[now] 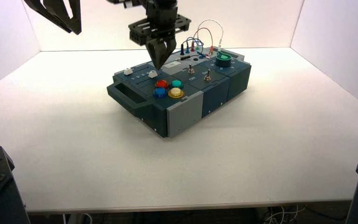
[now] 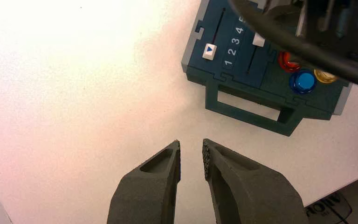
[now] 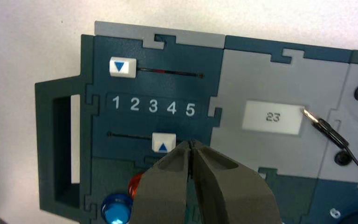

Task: Move the bottom slider to position 3.

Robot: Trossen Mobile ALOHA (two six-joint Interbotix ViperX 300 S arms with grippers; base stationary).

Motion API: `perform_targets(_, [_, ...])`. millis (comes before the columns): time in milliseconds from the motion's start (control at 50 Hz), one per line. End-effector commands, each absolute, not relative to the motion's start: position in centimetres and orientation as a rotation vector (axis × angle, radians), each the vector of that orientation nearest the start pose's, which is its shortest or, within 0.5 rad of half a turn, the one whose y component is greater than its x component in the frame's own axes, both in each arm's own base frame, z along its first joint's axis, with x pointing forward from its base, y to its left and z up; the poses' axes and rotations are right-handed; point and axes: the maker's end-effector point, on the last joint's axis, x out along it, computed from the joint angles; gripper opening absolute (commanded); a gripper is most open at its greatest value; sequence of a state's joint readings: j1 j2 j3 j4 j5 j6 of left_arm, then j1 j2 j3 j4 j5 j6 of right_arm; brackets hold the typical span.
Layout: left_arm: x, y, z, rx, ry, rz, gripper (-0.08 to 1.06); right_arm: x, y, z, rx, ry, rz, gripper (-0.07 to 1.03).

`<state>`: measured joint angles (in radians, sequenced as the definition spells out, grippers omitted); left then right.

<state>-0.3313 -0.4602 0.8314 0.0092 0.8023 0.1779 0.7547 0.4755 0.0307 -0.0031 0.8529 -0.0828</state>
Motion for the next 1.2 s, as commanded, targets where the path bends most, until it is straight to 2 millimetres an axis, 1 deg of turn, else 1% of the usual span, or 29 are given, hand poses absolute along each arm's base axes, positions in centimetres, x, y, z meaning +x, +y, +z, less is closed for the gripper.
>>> perform_targets(20, [25.7,-8.7,15.5,0.352,1.119,-0.389,0.29,36.6,34.3,6.3,-0.559,1.225,0.693,-0.02])
perform_targets(160, [25.7,-8.6,15.5,0.353,1.121,-0.390,0.29,36.4,34.4,6.0,-0.557,1.236,0.694,-0.02])
perform_targets(360, [25.7,-8.7,15.3,0.354,1.127,-0.390,0.29,36.2,34.8,6.6,-0.552,1.225,0.706,-0.02])
perform_targets(600, [25.7,-8.7,15.3,0.354,1.128,-0.390,0.29,35.9,34.9,6.3,-0.549,1.234,0.709,-0.02])
perform_targets(880, [25.7,-8.7,15.3,0.355,1.128,-0.391,0.29,35.0,35.8,6.2,-0.566,1.231,0.731,-0.02])
perform_targets(1200, [25.7,-8.6,15.3,0.353,1.129,-0.389,0.29,35.0,35.9,6.5,-0.569,1.235,0.732,-0.02])
